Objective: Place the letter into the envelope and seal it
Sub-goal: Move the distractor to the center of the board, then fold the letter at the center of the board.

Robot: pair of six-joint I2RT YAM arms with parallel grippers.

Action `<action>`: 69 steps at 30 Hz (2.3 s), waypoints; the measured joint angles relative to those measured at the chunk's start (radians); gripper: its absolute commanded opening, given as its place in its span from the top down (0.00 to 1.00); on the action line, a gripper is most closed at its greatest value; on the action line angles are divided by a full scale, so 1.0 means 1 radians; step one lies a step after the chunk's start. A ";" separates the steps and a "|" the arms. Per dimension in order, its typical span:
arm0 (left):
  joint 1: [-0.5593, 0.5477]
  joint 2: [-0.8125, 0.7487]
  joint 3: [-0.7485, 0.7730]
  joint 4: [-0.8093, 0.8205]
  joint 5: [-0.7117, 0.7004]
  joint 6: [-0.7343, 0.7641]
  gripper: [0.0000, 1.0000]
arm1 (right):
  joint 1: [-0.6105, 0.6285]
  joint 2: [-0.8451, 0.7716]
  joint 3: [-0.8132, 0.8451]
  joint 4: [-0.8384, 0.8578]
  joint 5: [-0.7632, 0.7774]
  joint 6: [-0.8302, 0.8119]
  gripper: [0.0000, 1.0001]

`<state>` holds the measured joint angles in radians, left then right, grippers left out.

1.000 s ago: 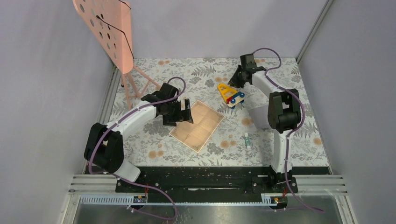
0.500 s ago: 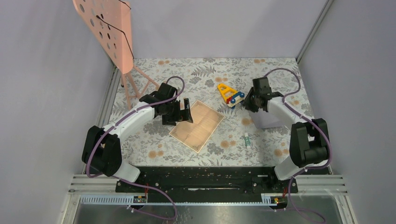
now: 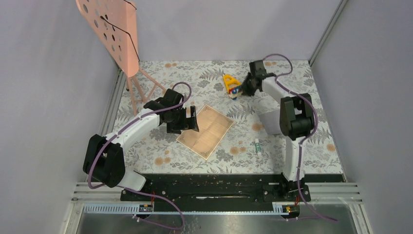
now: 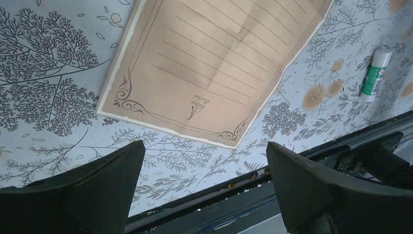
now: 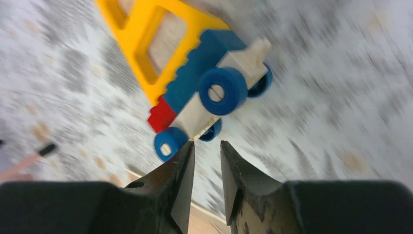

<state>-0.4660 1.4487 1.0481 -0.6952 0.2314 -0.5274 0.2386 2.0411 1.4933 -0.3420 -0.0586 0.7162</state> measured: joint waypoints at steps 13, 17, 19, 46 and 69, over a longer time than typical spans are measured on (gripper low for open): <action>0.000 0.003 -0.016 0.003 -0.011 0.008 0.01 | 0.012 -0.079 -0.026 0.022 -0.065 -0.009 0.43; -0.002 0.049 -0.016 0.018 -0.006 0.008 0.01 | 0.034 -0.229 -0.259 0.052 -0.095 -0.028 0.34; -0.006 0.072 -0.016 0.019 -0.003 0.008 0.01 | 0.051 -0.272 -0.338 0.069 -0.121 -0.029 0.33; -0.041 0.249 -0.098 0.394 0.140 -0.184 0.01 | 0.128 -0.238 -0.701 0.671 -0.375 0.380 0.37; -0.039 0.252 -0.094 0.385 0.213 -0.098 0.01 | 0.125 -0.165 -0.626 0.661 -0.272 0.281 1.00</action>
<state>-0.5045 1.7008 0.9539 -0.3099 0.4446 -0.6250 0.3634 1.8759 0.8677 0.3187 -0.3309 0.9970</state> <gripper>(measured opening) 0.985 0.017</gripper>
